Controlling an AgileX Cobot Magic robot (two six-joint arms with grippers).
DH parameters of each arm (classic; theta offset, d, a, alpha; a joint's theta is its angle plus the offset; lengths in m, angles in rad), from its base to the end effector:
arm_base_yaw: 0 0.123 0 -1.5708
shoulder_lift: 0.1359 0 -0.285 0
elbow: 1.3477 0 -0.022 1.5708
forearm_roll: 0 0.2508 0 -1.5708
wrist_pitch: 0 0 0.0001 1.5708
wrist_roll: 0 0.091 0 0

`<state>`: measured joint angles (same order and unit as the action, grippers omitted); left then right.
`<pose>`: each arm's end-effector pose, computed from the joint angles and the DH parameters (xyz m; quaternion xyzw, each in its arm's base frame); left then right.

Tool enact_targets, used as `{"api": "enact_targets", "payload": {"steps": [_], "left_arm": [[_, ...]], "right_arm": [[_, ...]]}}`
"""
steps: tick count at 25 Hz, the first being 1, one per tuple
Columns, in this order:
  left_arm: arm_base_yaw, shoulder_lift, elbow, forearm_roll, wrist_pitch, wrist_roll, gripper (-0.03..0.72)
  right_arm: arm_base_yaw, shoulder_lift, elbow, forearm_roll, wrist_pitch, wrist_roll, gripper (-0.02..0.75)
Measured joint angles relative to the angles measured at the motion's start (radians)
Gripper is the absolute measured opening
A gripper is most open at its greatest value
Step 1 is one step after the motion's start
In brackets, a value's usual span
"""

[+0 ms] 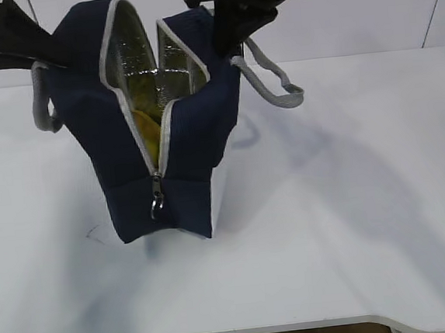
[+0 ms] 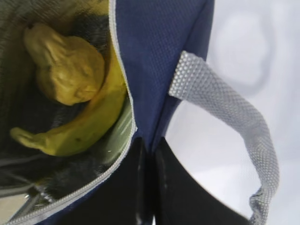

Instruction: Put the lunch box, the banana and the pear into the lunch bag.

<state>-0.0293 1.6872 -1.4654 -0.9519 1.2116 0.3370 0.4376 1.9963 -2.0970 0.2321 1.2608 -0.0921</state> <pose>0.3454 -0.0796 0.3338 0.0508 0.8889 -0.4238 0.1665 0.3873 0.2032 0.3550 -0.2452 0.9309 0.1559 0.2212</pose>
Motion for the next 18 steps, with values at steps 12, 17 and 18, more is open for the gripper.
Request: {"api": "enact_targets", "payload": {"steps": [12,17,18], "left_arm": [[-0.199,0.026,0.000,0.009,-0.094,0.012,-0.001],[-0.213,0.074,0.000,0.009,-0.154,0.033,-0.001],[-0.215,0.082,0.000,0.008,-0.164,0.035,-0.001]], "right_arm": [[0.000,-0.060,0.051,-0.105,0.016,0.000,0.015],[0.000,-0.044,0.051,-0.120,0.016,0.000,0.015],[0.000,-0.036,0.051,-0.120,0.012,0.000,0.015]]}}
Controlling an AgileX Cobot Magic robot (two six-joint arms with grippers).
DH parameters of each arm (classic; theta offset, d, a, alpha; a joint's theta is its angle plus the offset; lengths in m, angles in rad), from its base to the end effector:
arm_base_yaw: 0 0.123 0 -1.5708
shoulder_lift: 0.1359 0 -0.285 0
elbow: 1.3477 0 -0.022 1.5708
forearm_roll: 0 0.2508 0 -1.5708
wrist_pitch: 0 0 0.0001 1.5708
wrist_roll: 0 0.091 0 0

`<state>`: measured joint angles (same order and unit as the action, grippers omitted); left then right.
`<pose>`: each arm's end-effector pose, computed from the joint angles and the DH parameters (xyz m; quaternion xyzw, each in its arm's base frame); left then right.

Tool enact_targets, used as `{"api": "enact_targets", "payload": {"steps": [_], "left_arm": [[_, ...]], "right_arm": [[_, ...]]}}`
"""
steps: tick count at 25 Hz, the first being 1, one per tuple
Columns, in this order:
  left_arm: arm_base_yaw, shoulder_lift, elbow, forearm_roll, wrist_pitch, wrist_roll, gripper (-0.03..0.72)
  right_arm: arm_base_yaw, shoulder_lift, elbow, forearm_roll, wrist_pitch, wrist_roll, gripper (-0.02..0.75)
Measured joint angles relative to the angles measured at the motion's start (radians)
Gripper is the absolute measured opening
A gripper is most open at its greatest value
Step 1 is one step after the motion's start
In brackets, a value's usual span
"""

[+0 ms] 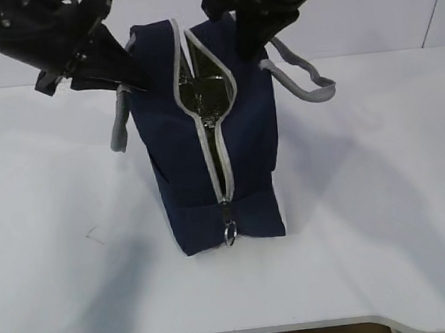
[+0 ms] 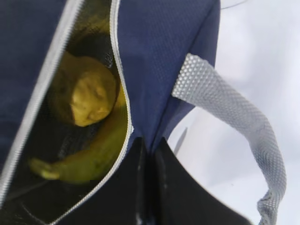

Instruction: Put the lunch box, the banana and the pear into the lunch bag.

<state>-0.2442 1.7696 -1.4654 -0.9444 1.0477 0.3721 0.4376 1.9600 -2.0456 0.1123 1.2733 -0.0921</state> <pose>0.3510 -0.1533 0.3047 0.1102 0.8886 -0.4145 0.1626 0.3828 0.1899 0.3538 -0.2508 0.9380 0.0952 0.2195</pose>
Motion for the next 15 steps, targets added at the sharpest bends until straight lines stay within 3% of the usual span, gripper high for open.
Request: {"api": "enact_targets", "payload": {"steps": [5,7,10,13,15], "left_arm": [[-0.012,0.042,0.000,-0.004,-0.015,0.013,-0.001],[-0.018,0.047,0.000,-0.007,-0.019,0.020,0.001],[-0.019,0.048,0.000,-0.008,-0.019,0.027,0.078],[-0.019,0.048,0.000,-0.008,-0.003,0.038,0.274],[-0.019,0.048,0.000,-0.008,0.031,0.042,0.382]], "right_arm": [[0.000,0.041,0.000,0.000,-0.004,0.002,0.022],[0.000,0.052,0.000,-0.002,-0.006,0.008,0.058],[0.000,0.054,0.000,0.002,-0.008,0.012,0.265],[0.000,0.054,0.000,0.004,-0.008,0.019,0.522],[0.000,0.054,0.000,0.008,-0.008,0.022,0.601]]}}
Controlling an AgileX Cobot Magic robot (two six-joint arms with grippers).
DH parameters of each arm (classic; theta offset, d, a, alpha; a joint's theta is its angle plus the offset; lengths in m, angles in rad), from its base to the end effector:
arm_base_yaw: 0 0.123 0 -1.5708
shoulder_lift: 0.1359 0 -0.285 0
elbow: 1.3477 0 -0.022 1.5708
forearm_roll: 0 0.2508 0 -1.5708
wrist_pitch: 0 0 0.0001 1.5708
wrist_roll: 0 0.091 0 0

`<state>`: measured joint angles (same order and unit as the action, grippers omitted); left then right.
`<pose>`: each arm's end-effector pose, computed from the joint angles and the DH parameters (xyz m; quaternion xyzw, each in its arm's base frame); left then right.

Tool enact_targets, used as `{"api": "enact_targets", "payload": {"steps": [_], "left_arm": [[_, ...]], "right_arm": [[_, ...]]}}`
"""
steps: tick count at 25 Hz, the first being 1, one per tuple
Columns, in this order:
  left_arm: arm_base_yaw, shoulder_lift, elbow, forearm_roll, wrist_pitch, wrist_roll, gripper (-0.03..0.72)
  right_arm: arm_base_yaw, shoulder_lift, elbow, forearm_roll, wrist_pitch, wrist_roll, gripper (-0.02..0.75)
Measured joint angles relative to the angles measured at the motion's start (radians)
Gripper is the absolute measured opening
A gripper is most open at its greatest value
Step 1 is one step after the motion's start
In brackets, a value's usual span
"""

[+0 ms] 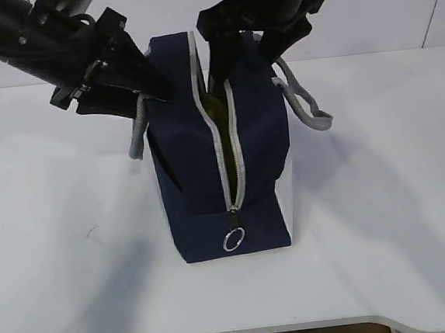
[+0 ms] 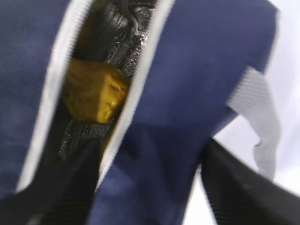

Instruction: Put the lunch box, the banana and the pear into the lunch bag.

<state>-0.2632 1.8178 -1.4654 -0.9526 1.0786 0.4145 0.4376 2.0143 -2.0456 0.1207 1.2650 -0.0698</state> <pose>0.3533 -0.1629 0.2867 0.1336 0.8891 -0.4172 0.1326 0.3939 0.1958 0.3306 -0.2395 0.9460 0.0975 0.1957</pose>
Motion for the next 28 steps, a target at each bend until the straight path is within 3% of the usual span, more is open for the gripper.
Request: {"api": "enact_targets", "payload": {"steps": [2,5,9,18,22,28], "left_arm": [[0.000,0.000,0.000,0.000,0.030,0.000,0.422],[0.018,-0.021,0.000,0.002,0.065,0.001,0.440],[0.050,-0.072,0.000,0.006,0.097,0.002,0.440],[0.102,-0.177,0.000,0.054,0.131,0.002,0.408],[0.102,-0.253,0.000,0.178,0.135,-0.065,0.372],[0.098,-0.401,0.000,0.381,0.156,-0.179,0.360]], "right_arm": [[0.000,-0.007,0.000,0.016,-0.001,0.002,0.614],[0.000,-0.043,0.000,0.030,-0.001,0.002,0.575],[0.000,-0.111,0.000,0.042,-0.003,0.002,0.531],[0.000,-0.250,0.005,0.099,-0.003,0.002,0.520],[0.000,-0.343,0.087,0.151,-0.003,0.001,0.519],[0.000,-0.547,0.353,0.166,-0.014,-0.042,0.518]]}}
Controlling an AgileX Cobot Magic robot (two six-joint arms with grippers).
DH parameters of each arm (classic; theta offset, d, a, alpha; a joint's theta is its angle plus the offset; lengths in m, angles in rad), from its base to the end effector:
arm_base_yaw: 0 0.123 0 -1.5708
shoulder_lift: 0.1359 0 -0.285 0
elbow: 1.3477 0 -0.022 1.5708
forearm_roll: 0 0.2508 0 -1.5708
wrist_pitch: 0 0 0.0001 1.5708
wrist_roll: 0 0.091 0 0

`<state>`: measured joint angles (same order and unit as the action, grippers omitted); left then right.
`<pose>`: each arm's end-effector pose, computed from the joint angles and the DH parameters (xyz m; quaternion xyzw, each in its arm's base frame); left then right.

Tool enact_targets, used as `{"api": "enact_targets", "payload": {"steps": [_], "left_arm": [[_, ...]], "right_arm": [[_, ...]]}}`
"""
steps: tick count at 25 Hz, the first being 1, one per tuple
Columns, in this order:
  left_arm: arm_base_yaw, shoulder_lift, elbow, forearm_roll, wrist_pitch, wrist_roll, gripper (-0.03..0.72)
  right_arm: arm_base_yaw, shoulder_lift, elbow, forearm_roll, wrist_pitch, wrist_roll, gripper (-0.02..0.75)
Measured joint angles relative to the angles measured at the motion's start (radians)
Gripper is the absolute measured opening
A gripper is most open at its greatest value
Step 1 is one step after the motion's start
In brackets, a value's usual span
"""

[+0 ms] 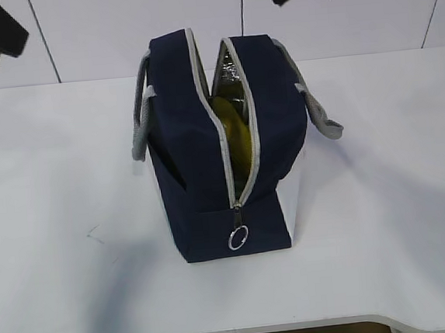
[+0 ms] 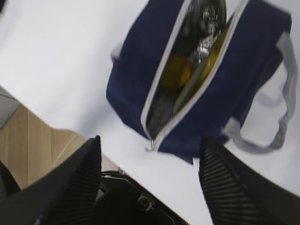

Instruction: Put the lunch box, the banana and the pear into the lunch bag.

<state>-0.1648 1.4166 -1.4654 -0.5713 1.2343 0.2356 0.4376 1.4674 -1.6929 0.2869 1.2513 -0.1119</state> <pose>0.2683 -0.0917 0.3962 0.1579 0.9198 -0.2722 0.2344 0.2557 0.1466 0.4358 -0.2547 0.9055 0.1909 0.2804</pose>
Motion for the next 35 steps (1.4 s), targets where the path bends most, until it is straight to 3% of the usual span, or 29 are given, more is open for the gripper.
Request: {"api": "enact_targets", "payload": {"steps": [5,10,16,20,26,29,35], "left_arm": [[0.000,-0.119,0.000,0.096,0.010,-0.050,0.352],[0.000,-0.220,0.000,0.111,0.019,-0.074,0.348],[0.000,-0.272,0.000,0.112,0.024,-0.077,0.324],[0.000,-0.287,0.000,0.112,0.025,-0.092,0.319],[0.000,-0.311,0.000,0.112,0.025,-0.102,0.312],[0.000,-0.310,0.000,0.112,0.025,-0.102,0.309],[0.000,-0.310,0.000,0.113,0.025,-0.102,0.308]], "right_arm": [[0.000,-0.208,0.305,0.001,-0.257,-0.022,0.518],[0.000,-0.346,0.579,0.003,-0.479,-0.024,0.518],[0.000,-0.328,0.647,0.005,-0.565,-0.028,0.516],[0.009,-0.271,0.647,0.009,-0.582,-0.149,0.462],[0.140,-0.250,0.674,-0.064,-0.609,-0.214,0.420],[0.222,-0.250,0.734,-0.068,-0.697,-0.182,0.416],[0.336,-0.250,0.999,-0.068,-1.169,-0.138,0.416]]}}
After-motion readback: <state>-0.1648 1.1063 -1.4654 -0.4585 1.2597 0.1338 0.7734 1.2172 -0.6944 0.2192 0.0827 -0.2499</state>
